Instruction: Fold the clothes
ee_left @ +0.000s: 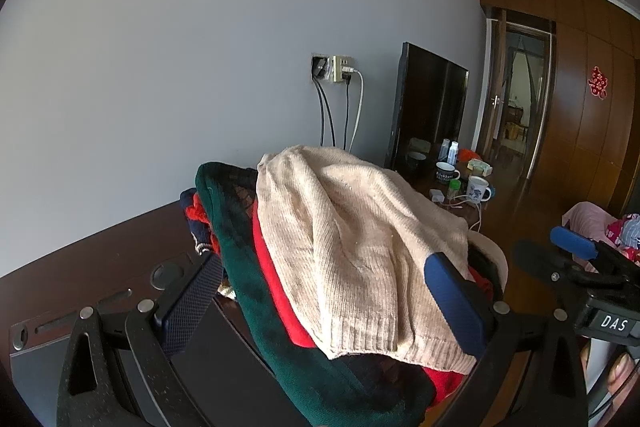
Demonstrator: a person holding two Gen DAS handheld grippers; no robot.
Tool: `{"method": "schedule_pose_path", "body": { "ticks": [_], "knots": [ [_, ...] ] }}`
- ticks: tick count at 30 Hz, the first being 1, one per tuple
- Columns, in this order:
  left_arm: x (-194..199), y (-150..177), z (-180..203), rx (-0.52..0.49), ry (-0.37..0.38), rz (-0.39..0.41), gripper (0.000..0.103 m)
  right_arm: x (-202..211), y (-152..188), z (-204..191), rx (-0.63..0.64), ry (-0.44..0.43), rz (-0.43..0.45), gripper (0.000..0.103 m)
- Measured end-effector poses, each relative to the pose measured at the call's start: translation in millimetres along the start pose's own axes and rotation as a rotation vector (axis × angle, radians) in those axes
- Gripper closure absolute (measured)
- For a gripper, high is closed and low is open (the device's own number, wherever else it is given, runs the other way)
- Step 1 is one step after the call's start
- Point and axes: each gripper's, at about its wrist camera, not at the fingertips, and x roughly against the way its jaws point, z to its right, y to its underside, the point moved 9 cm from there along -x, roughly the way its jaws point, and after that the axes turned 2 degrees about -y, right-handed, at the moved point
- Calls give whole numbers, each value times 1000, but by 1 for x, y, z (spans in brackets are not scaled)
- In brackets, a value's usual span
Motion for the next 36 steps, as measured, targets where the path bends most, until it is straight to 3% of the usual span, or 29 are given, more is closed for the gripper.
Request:
{"method": "schedule_pose_path", "body": {
  "ticks": [16, 20, 24, 30, 33, 36],
  "knots": [
    [8, 14, -12, 5, -23, -15, 1, -6, 3, -3, 5, -21, -9, 0],
    [20, 27, -25, 10, -43, -22, 1, -14, -16, 3, -10, -84, -24, 0],
    [38, 40, -41, 34, -60, -17, 1, -54, -36, 16, -148, -231, -168, 0],
    [53, 70, -53, 70, -52, -38, 1, -114, -74, 1, -65, -250, -220, 0],
    [49, 88, -57, 87, -40, -83, 1, -159, -83, -16, -74, -296, -300, 14],
    [44, 100, -64, 100, -45, -116, 1, -202, -88, -34, -89, -324, -384, 16]
  ]
}}
